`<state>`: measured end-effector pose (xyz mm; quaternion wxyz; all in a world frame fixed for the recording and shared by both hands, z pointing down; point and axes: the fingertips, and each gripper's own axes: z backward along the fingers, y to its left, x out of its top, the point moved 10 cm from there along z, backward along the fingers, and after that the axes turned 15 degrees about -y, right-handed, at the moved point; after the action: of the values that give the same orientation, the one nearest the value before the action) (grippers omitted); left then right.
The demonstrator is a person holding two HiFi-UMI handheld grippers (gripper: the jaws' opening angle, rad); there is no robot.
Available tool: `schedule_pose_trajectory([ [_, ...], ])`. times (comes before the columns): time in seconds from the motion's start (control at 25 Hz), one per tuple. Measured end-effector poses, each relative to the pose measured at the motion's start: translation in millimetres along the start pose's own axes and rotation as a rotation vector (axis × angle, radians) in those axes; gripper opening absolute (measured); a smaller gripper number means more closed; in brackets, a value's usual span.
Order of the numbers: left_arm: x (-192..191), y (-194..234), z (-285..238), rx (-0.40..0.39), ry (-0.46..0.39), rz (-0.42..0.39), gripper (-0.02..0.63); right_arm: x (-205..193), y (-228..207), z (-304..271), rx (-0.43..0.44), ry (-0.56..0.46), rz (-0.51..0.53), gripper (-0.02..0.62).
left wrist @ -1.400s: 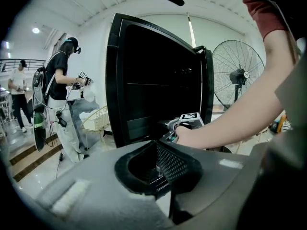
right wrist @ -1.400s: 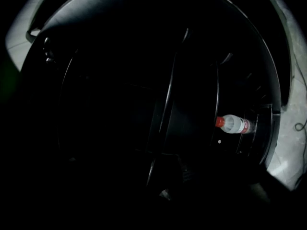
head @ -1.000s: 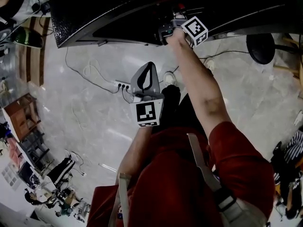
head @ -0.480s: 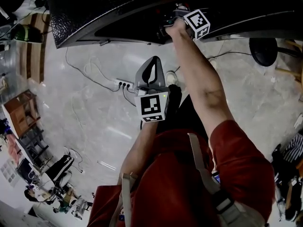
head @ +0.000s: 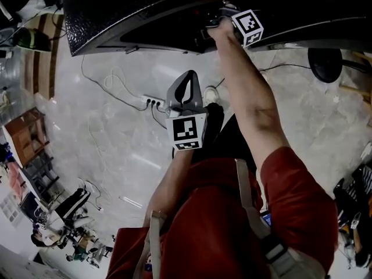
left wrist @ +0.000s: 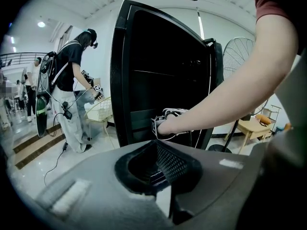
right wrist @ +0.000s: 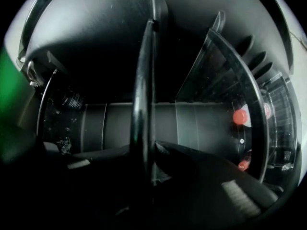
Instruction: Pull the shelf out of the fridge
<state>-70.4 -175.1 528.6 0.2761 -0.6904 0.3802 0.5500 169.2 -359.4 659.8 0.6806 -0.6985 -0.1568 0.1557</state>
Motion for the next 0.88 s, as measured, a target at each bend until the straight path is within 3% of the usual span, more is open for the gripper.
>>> schedule_pose_trajectory([
  [0.44, -5.4, 1.0, 12.0, 0.009, 0.027, 0.047, -0.002, 24.3, -0.5, 52.8, -0.007, 0.022, 0.009, 0.011],
  [0.88, -6.5, 27.5, 41.5, 0.016, -0.014, 0.048, -0.002, 46.6, 11.8, 144.0, -0.050, -0.018, -0.009, 0.009],
])
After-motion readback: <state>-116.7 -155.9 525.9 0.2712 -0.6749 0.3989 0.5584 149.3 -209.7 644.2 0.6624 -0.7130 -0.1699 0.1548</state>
